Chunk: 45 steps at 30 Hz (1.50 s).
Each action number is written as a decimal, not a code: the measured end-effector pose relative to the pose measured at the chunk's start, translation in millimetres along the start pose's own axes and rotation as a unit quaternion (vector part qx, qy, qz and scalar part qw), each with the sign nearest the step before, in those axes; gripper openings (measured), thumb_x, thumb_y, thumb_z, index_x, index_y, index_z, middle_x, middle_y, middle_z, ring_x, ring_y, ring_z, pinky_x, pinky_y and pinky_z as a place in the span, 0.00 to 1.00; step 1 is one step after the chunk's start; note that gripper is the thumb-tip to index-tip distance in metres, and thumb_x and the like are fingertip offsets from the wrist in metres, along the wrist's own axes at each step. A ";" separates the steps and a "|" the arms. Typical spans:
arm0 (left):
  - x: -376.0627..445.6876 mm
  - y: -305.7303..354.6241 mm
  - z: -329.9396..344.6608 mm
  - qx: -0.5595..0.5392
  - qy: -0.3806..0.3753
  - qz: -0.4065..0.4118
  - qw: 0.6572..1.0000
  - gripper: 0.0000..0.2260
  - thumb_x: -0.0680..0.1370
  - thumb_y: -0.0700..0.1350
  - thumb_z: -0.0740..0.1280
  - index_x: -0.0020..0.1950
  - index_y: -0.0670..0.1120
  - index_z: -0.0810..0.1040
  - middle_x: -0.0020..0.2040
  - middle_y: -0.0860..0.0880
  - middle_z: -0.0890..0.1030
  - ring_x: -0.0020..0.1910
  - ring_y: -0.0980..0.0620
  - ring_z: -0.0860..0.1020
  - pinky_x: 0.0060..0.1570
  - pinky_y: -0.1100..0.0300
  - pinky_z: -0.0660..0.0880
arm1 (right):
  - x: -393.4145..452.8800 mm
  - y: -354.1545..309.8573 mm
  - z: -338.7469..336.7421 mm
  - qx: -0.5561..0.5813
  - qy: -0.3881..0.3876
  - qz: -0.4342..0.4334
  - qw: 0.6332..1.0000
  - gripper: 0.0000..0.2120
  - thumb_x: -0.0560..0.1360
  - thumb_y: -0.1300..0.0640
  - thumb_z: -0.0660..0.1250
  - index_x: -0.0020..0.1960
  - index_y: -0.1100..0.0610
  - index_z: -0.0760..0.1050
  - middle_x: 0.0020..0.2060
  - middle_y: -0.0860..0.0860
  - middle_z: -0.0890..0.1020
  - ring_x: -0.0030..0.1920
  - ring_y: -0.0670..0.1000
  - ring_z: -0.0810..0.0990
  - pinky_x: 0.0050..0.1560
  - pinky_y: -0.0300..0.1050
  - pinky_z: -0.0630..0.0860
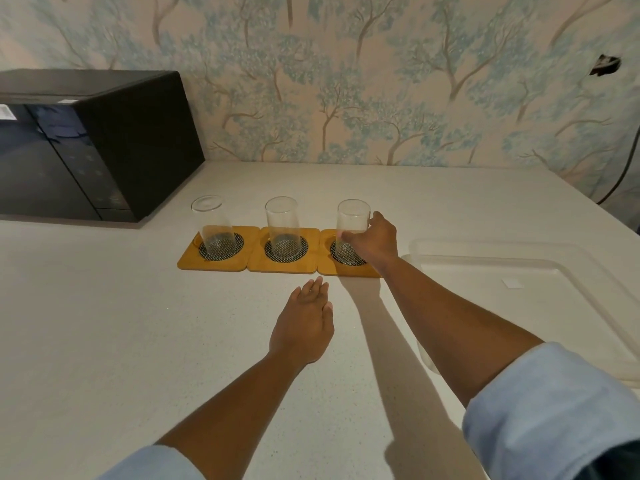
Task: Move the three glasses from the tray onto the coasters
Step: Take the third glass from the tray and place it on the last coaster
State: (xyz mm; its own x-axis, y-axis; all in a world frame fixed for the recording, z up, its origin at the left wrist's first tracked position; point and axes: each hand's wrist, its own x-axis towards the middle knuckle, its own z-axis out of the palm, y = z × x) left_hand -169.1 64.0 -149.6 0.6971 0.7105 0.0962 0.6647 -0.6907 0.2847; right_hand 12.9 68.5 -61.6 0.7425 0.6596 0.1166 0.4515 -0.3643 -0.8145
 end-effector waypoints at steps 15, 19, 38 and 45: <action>-0.9 2.6 -0.1 0.020 -0.014 0.001 1.000 0.24 0.83 0.54 0.43 0.79 0.49 0.50 0.79 0.51 0.50 0.78 0.52 0.47 0.71 0.59 0.38 | -48.1 9.5 -18.3 -0.015 0.012 0.004 1.000 0.32 0.73 0.47 0.72 0.70 0.62 0.67 0.66 0.58 0.73 0.66 0.57 0.73 0.60 0.47 0.72; 0.4 4.7 -5.7 0.015 -0.022 -0.001 1.000 0.24 0.83 0.54 0.44 0.78 0.49 0.52 0.79 0.51 0.52 0.78 0.52 0.49 0.73 0.58 0.42 | -68.5 15.8 -22.9 -0.081 0.015 -0.055 0.995 0.27 0.76 0.46 0.68 0.68 0.59 0.69 0.64 0.56 0.74 0.64 0.56 0.74 0.58 0.47 0.73; -14.3 4.7 -27.1 -0.035 0.033 -0.054 0.997 0.24 0.83 0.54 0.45 0.79 0.49 0.49 0.80 0.51 0.49 0.78 0.50 0.48 0.74 0.52 0.54 | -119.3 55.5 2.5 -0.281 -0.088 -0.178 0.939 0.38 0.77 0.38 0.30 0.79 0.57 0.50 0.80 0.52 0.47 0.79 0.52 0.41 0.78 0.50 0.41; -18.3 8.8 -33.8 -0.039 0.041 -0.052 0.997 0.23 0.83 0.53 0.45 0.79 0.49 0.51 0.80 0.51 0.49 0.78 0.51 0.48 0.74 0.53 0.53 | -122.4 57.0 3.1 -0.275 -0.089 -0.182 0.940 0.57 0.60 0.32 0.14 0.80 0.56 0.48 0.80 0.51 0.45 0.79 0.51 0.40 0.78 0.49 0.40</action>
State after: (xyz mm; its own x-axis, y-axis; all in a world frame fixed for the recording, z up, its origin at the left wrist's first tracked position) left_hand -185.1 49.5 -116.6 0.5992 0.7884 0.1388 0.7070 -0.6025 0.3703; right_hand -53.8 -30.9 -124.0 0.4168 0.8881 0.1938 0.8834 -0.3455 -0.3167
